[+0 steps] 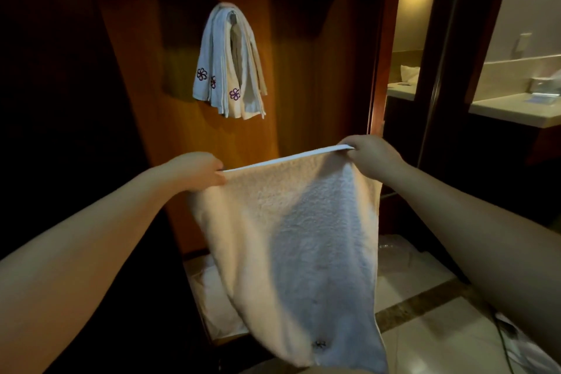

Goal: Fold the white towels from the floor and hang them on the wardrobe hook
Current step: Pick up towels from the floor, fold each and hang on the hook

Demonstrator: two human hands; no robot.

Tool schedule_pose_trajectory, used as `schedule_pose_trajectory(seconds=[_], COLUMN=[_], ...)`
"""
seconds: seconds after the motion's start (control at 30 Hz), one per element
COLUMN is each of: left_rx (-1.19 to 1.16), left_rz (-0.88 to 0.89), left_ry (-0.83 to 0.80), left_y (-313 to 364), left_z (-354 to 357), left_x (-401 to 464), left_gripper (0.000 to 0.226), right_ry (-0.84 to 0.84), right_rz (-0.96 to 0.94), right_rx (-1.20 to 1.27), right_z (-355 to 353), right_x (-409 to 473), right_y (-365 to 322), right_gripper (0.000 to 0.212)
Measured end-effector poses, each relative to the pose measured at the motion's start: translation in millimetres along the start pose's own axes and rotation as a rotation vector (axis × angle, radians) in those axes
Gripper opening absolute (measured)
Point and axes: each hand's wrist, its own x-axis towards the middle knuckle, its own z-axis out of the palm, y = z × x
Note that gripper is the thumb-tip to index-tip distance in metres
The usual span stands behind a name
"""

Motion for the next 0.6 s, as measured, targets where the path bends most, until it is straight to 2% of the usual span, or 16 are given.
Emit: schedule_pose_trajectory(seconds=[0.17,0.2,0.33,0.4,0.47,0.53,0.6], left_rx=[-0.190,-0.310,-1.190,-1.498,-1.703,-1.827,-1.888], left_rz=[-0.099,-0.119,-0.202,-0.216,-0.203,-0.207,-0.269], left_ry=[0.076,0.091,0.180,0.177,0.152,0.126,0.109], left_y=[-27,-33,-41,-39,-38,-37,-34], left_z=[10,13,18,21,28,35,41], left_x=[-4,-4,-12,-16,-18,-18,-16], left_gripper=[0.029,0.027,0.008,0.008,0.020,0.039,0.042], right_ry=[0.014,0.034,0.063,0.053,-0.016,-0.153,-0.274], right_rz=[0.084,0.098,0.149,0.184,0.207,0.194,0.162], right_rx=[-0.017,-0.030,-0.070,-0.078,-0.108,-0.154,-0.127], right_z=[-12,-14,-18,-19,-19,-19,-18], right_x=[1,0,-5,-6,-7,-9,-13], right_y=[19,23,39,46,50,52,50], right_gripper=[0.026,0.027,0.026,0.026,0.032,0.036,0.036])
